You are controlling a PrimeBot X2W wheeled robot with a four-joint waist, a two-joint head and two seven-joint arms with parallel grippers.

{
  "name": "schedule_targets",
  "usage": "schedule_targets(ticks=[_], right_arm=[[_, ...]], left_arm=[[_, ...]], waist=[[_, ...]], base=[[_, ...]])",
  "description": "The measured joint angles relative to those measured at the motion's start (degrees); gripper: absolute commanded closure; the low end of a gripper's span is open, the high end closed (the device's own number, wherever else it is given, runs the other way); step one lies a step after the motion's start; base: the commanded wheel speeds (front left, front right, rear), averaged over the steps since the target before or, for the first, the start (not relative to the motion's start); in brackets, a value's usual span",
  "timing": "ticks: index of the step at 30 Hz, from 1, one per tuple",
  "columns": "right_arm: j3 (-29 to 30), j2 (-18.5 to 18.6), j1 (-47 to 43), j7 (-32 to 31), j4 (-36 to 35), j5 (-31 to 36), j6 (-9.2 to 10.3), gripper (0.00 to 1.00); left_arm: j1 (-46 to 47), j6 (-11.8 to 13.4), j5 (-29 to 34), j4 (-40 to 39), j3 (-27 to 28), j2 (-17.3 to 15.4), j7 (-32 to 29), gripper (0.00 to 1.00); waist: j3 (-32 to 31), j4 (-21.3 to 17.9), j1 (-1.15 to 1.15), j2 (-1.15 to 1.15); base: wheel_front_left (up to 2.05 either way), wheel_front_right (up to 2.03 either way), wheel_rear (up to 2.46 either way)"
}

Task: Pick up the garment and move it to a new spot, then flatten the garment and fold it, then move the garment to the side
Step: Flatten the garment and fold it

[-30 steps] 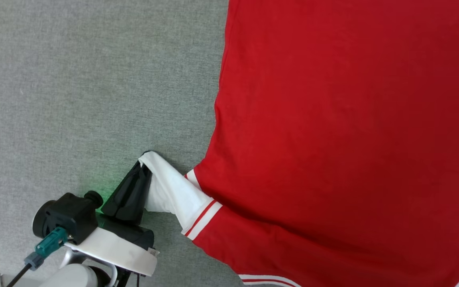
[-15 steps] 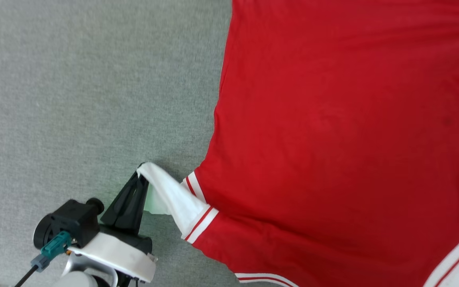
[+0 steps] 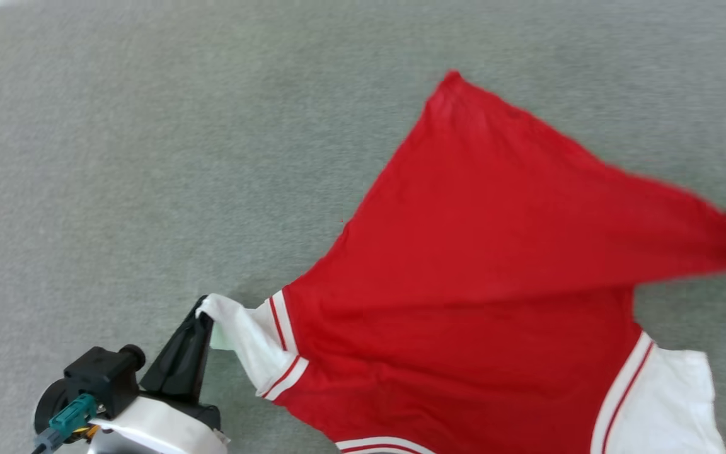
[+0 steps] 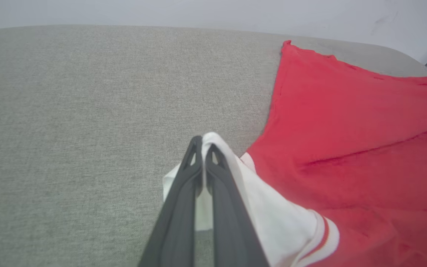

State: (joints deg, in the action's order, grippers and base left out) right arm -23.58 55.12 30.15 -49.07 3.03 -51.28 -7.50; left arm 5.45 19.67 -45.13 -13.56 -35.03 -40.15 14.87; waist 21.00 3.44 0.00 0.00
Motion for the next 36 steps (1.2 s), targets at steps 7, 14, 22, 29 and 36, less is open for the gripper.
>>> schedule_targets(ticks=[7,14,22,29,36], right_arm=[[3.0,1.5,-21.7,3.9,-2.3,-2.6,0.0,1.0],[7.1,-1.1,-32.4,7.8,-2.1,-3.5,0.0,1.0],[14.9,-0.8,-28.3,8.5,-9.3,-2.4,0.0,0.0],[16.7,2.7,-16.8,3.4,-15.4,-1.3,0.0,0.0],[7.3,0.9,2.3,-7.6,-13.5,1.3,0.0,0.0]], left_arm=[[-1.8,0.5,-0.5,0.0,0.9,-0.8,0.0,1.0],[-2.5,0.5,-0.5,0.4,1.6,-0.7,0.0,1.0],[-2.5,0.1,-0.3,0.5,1.3,-0.8,-0.1,1.0],[-0.7,-0.5,0.6,0.4,0.3,-0.4,-0.4,1.0],[3.5,-2.1,2.1,1.3,-1.3,1.7,-0.7,1.0]], waist=[[-1.7,-3.1,0.0,0.0],[-1.7,-4.3,0.0,0.0],[-2.1,-3.8,0.0,0.0],[-0.6,-1.6,-0.01,0.0],[2.5,1.4,0.0,0.0]], base=[[0.0,0.0,0.0],[0.0,0.0,0.0],[0.0,0.0,0.0],[0.0,0.0,0.0],[0.0,0.0,0.0]])
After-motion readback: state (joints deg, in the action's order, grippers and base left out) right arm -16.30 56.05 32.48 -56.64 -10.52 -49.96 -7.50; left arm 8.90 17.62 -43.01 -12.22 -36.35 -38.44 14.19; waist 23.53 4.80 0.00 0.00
